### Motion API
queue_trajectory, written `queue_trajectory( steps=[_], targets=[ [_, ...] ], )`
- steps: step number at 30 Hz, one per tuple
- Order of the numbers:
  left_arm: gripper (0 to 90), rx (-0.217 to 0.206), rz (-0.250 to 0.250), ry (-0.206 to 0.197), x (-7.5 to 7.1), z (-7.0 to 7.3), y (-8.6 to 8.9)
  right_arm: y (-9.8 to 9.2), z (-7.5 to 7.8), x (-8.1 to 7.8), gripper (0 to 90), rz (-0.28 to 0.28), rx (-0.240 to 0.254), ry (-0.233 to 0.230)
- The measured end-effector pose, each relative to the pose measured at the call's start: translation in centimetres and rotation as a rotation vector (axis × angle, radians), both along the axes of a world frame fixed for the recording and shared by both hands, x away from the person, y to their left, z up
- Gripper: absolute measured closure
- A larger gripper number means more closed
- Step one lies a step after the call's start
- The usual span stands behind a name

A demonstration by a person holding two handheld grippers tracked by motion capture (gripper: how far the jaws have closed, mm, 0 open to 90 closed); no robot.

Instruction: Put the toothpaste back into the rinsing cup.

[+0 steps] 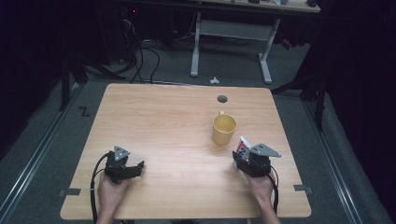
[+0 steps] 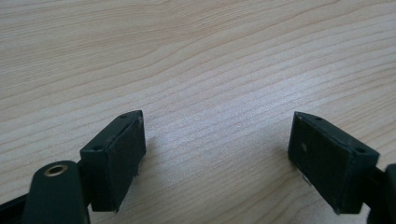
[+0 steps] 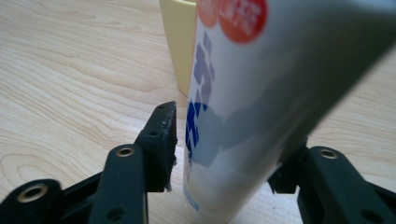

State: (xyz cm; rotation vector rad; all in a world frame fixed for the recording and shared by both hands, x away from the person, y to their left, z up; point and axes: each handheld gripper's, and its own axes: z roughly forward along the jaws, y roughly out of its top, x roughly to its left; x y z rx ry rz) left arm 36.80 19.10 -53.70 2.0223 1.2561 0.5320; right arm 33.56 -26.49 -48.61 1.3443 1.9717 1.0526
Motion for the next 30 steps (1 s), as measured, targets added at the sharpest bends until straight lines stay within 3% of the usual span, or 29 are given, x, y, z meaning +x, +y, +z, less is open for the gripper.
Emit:
queue_trajectory(
  steps=[11, 24, 30],
  targets=[
    [19.5, 0.000, 0.000, 0.000, 0.0, 0.0, 0.0, 0.0, 0.3, 0.0, 62.3, 0.011, -0.020, -0.021],
    [19.5, 0.000, 0.000, 0.000, 0.0, 0.0, 0.0, -0.2, 0.4, -0.1, 64.7, 0.040, -0.012, -0.016],
    [19.5, 0.000, 0.000, 0.000, 0.0, 0.0, 0.0, -0.4, 1.2, -0.2, 65.0, 0.065, -0.009, -0.022]
  ],
)
